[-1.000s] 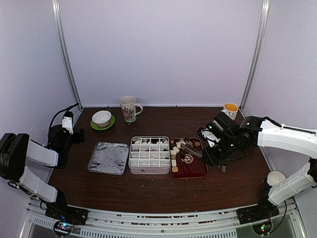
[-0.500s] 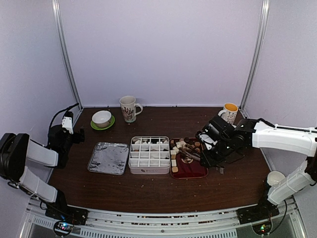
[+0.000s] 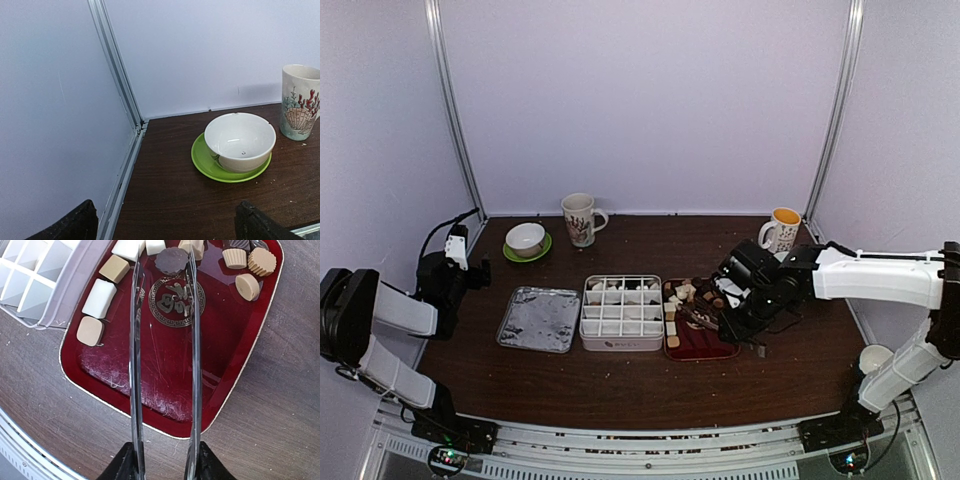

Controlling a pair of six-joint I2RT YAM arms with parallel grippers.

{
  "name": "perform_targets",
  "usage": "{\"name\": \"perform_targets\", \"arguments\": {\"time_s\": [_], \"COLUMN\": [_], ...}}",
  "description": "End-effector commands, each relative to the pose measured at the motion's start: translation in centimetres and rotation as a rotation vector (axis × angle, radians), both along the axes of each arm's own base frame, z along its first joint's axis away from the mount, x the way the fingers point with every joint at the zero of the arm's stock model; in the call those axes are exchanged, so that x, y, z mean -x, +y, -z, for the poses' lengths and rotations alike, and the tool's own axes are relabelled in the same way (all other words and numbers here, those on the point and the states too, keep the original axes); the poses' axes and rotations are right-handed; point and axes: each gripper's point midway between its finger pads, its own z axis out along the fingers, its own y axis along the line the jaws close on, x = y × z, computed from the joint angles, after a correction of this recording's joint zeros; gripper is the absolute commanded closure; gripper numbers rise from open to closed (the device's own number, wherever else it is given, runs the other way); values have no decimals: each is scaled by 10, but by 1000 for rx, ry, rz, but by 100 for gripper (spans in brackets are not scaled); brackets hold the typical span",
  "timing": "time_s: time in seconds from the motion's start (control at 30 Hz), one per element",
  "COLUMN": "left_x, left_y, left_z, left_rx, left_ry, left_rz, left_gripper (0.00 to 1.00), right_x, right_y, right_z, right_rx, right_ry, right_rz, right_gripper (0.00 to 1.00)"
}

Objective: Pack the chocolate
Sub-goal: Pick up the fake chocolate from the plate.

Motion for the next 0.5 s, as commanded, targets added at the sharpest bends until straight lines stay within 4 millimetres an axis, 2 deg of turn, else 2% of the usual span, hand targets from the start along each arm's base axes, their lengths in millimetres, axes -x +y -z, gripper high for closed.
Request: {"name": "perform_targets", "arguments": {"time_s": [0.0, 0.23, 0.47], "left_x": [-1, -1, -1], "left_y": [2, 2, 2], "left_z": [-8, -8, -8], "left_rx": [8, 8, 8], "left_ry": [-39, -40, -38], "left_rz": [-1, -1, 0], "left_gripper": [2, 2, 2], "right_x": [-11, -16, -17], "right_y": [1, 4, 1], "right_z": [2, 1, -9], "right_rx": [-2, -16, -24], "right_ry": [-11, -10, -42], "right_rz": [51, 60, 56], "right_gripper": [61, 65, 70]}}
